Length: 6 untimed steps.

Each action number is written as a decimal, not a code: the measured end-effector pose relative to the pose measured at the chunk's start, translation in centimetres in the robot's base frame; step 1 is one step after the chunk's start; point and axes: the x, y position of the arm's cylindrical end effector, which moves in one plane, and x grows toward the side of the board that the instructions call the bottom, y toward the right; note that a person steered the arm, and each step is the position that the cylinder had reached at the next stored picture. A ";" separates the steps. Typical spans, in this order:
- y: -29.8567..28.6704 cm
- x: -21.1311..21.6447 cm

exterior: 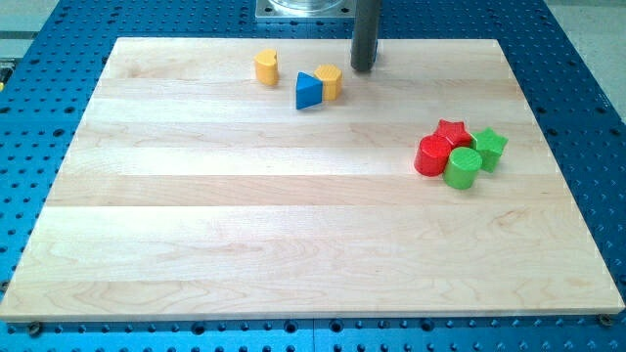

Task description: Move cube on right side

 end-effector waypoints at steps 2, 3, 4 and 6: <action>-5.1 -3.3; -0.5 -4.7; 2.2 -5.5; 3.0 -2.9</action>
